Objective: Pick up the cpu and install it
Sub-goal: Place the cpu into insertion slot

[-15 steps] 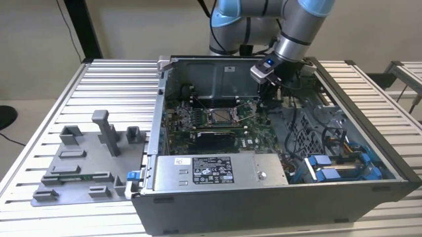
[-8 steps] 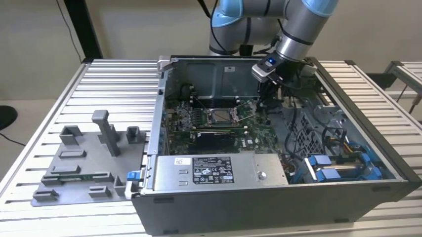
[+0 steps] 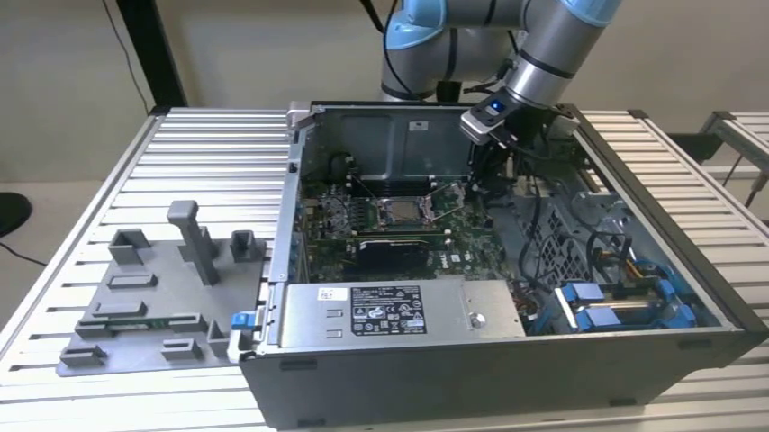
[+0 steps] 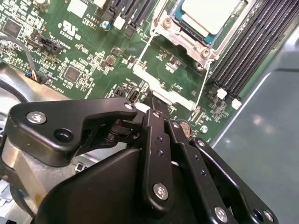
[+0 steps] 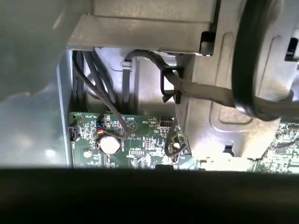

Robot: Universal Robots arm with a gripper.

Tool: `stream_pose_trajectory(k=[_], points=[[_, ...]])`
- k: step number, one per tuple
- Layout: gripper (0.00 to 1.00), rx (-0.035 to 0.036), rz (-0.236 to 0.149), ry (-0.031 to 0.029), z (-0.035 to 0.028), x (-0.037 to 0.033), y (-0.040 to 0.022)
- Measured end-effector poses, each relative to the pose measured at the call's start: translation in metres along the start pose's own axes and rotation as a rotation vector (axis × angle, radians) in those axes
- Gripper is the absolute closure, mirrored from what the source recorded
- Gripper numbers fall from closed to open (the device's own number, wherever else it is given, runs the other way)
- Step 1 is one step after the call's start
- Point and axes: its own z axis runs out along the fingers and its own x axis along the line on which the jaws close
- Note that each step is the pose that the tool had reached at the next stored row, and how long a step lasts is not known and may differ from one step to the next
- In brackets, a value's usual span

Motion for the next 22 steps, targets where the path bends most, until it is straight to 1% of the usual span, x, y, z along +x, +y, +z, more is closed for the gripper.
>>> stream_pose_trajectory(k=[2, 6, 9, 13, 18, 22], points=[[1.00, 0.0056, 0.000, 0.0004, -0.0018, -0.0011, -0.0006], [1.00, 0.0124, -0.001, 0.0005, -0.0043, -0.0026, -0.0022], [1.00, 0.0139, -0.001, 0.0007, -0.0044, -0.0036, -0.0058], [1.00, 0.0153, -0.001, 0.0005, -0.0040, -0.0048, -0.0126], [1.00, 0.0183, -0.001, 0.0009, -0.0055, -0.0060, -0.0201], [1.00, 0.0191, -0.001, 0.0009, -0.0050, -0.0065, -0.0271]])
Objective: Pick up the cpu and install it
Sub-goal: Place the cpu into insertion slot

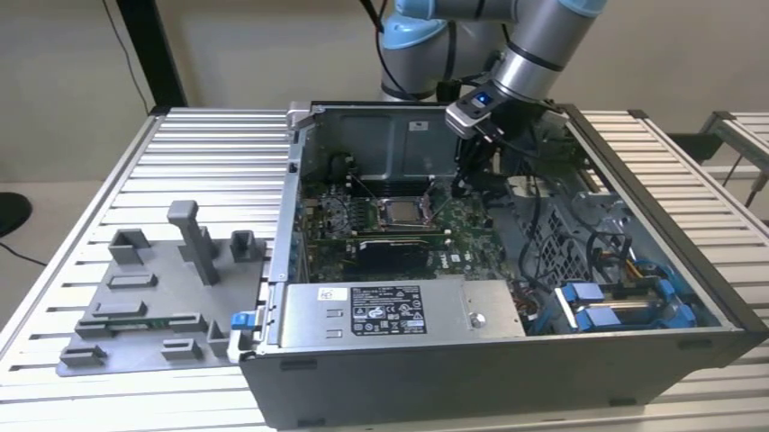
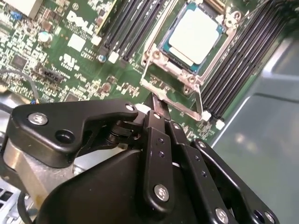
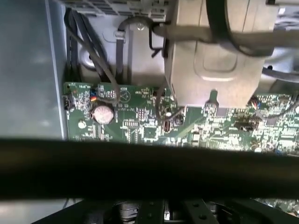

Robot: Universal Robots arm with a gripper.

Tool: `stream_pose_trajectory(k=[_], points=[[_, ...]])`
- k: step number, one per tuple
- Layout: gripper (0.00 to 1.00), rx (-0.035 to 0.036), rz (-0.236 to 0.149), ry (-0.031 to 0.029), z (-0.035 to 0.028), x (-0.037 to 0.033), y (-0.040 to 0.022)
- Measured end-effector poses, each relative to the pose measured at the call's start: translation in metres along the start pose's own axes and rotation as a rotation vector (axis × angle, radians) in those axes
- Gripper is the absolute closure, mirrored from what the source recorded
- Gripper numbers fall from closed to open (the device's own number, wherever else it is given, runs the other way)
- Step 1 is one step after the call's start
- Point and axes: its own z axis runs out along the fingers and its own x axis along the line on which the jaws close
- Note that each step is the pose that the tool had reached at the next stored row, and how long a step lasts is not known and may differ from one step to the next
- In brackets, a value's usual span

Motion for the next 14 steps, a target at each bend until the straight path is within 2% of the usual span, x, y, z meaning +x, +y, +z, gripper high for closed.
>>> stream_pose_trajectory(k=[8, 14], points=[[1.00, 0.0000, 0.000, -0.0001, 0.0023, 0.0001, -0.0147], [1.00, 0.0000, 0.000, 0.0000, 0.0062, 0.0008, -0.0290]])
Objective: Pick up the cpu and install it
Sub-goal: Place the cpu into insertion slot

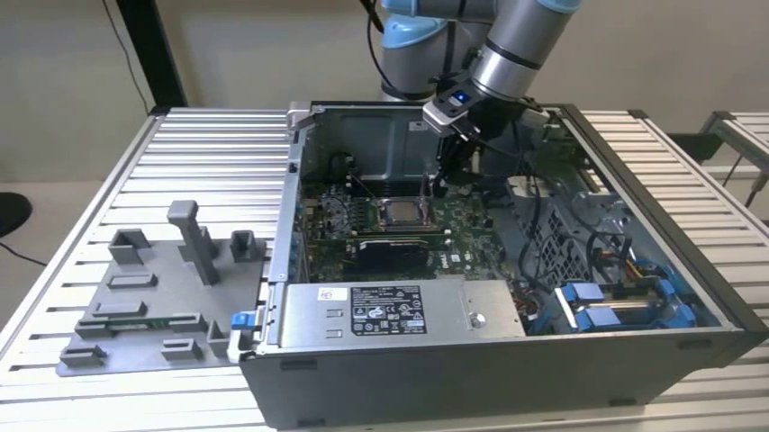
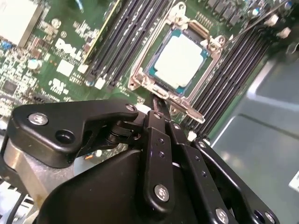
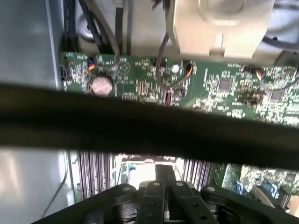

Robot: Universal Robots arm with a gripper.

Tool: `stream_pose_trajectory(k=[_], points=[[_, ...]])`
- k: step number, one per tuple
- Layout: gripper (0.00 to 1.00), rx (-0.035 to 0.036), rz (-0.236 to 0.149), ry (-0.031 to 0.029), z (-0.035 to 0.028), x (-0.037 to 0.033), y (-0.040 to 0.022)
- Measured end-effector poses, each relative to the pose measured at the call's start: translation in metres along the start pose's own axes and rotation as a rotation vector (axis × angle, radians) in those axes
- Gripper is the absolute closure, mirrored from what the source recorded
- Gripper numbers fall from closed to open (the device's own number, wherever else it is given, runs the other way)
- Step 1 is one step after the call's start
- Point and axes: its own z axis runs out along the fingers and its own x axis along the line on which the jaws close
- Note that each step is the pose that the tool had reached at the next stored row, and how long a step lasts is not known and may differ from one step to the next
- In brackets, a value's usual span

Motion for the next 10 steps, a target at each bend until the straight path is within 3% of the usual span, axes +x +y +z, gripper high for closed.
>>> stream_pose_trajectory(k=[8, 10], points=[[1.00, -0.0003, 0.000, 0.0000, 0.0048, 0.0009, -0.0166], [1.00, -0.0053, 0.000, 0.0000, 0.0057, 0.0010, -0.0196]])
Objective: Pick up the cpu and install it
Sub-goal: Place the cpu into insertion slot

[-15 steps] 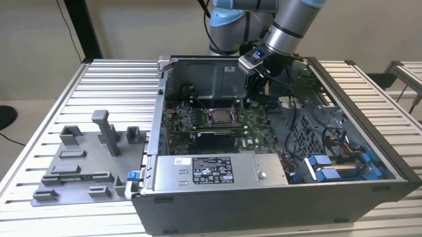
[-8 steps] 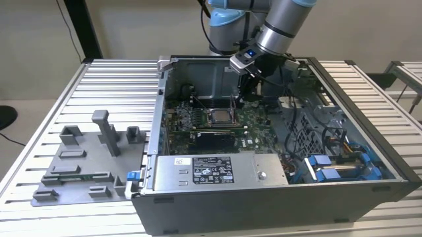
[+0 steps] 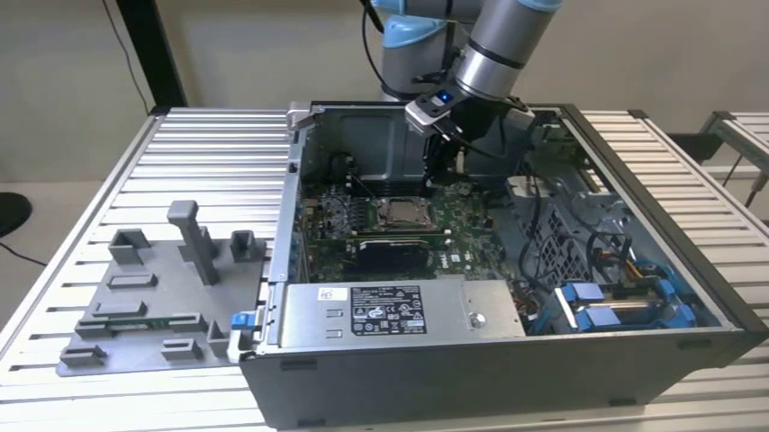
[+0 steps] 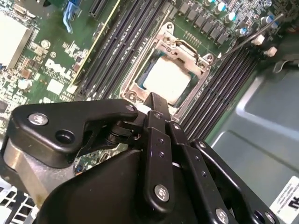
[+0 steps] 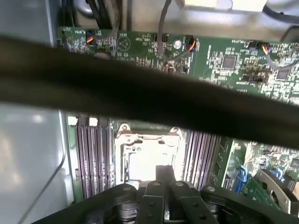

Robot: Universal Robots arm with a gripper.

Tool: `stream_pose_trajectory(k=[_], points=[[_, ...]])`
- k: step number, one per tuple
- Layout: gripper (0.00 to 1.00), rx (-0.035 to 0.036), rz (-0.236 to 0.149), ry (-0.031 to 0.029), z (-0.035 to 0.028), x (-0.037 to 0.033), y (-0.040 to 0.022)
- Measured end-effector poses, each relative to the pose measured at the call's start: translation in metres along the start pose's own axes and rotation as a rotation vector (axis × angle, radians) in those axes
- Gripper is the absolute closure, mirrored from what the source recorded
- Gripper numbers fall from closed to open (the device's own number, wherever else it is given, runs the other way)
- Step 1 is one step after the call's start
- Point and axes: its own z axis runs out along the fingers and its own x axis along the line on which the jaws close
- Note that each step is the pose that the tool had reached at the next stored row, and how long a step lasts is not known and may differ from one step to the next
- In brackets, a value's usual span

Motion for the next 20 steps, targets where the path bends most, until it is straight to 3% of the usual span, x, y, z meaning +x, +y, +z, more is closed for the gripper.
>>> stream_pose_trajectory(k=[3, 10, 13, 18, 20], points=[[1.00, -0.0232, 0.001, -0.0010, 0.0021, 0.0004, -0.0072], [1.00, -0.0911, 0.003, -0.0016, 0.0071, 0.0012, -0.0224], [1.00, -0.1065, 0.003, 0.0025, 0.0101, 0.0020, -0.0311], [1.00, -0.1364, 0.000, 0.0206, 0.0154, 0.0035, -0.0446], [1.00, -0.1472, 0.000, 0.0206, 0.0182, 0.0045, -0.0534]])
